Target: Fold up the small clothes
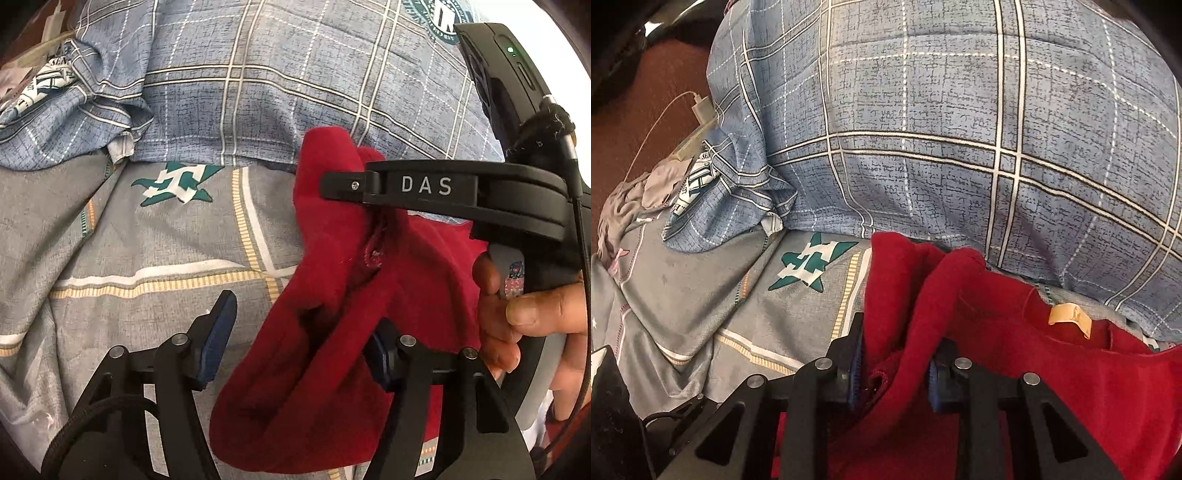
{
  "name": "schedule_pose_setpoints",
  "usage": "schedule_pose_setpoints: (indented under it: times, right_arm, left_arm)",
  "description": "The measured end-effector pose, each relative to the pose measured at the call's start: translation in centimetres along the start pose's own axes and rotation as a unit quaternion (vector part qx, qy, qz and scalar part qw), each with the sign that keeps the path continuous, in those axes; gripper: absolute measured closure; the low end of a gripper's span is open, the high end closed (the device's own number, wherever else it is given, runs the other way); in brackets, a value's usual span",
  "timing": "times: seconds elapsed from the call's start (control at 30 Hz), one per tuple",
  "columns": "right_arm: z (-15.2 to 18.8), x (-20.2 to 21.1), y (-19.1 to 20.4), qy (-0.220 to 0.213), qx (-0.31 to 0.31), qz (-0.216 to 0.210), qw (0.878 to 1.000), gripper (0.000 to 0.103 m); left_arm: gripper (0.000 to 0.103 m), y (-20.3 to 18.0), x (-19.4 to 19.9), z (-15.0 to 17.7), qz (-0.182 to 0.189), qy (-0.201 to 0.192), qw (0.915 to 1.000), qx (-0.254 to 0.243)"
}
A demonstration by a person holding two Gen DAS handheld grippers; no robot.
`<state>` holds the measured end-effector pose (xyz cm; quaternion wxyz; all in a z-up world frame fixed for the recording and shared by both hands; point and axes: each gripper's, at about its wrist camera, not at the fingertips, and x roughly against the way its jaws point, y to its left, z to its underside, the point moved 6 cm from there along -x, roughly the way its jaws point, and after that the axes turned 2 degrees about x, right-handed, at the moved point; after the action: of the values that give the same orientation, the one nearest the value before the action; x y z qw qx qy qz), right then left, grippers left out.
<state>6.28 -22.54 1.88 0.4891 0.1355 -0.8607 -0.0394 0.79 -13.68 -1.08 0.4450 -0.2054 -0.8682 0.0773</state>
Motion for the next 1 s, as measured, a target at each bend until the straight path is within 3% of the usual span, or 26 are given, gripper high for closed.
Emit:
schedule_pose_setpoints:
  times: [0.03,0.1,0.17,0.43,0.7,0.9,1.0]
  right_arm:
    - [0.0,0.0,0.1,-0.001,0.001,0.001,1.0,0.077]
    - [0.1,0.4,0.2,-0.004,0.005,0.003,1.0,0.077]
    - [0.1,0.8,0.6,-0.008,0.011,0.006,1.0,0.079]
    - [0.0,6.5,-1.2,-0.036,0.034,0.018,0.999,0.082]
    - [2.0,13.5,-7.5,-0.063,0.016,0.065,0.996,0.084]
    - [5.0,16.8,-14.4,-0.067,-0.035,0.097,0.992,0.084]
    - [6.8,15.6,-17.2,-0.051,-0.042,0.138,0.988,0.084]
  left_arm:
    - [0.051,0.0,-0.1,-0.1,0.003,0.0,1.0,-0.002]
    - [0.068,-0.6,0.4,0.0,0.008,-0.004,0.9999,-0.008]
    - [0.076,-1.4,1.2,-0.1,0.014,-0.015,0.9997,-0.014]
    - [0.079,-7.1,4.7,-0.5,0.053,-0.04,0.997,-0.04]
    - [0.079,-17.3,4.0,0.4,0.094,-0.016,0.9911,-0.093]
    - [0.079,-23.8,1.1,2.8,0.107,0.009,0.9853,-0.133]
    - [0.079,-25.1,-2.0,4.2,0.094,0.04,0.985,-0.139]
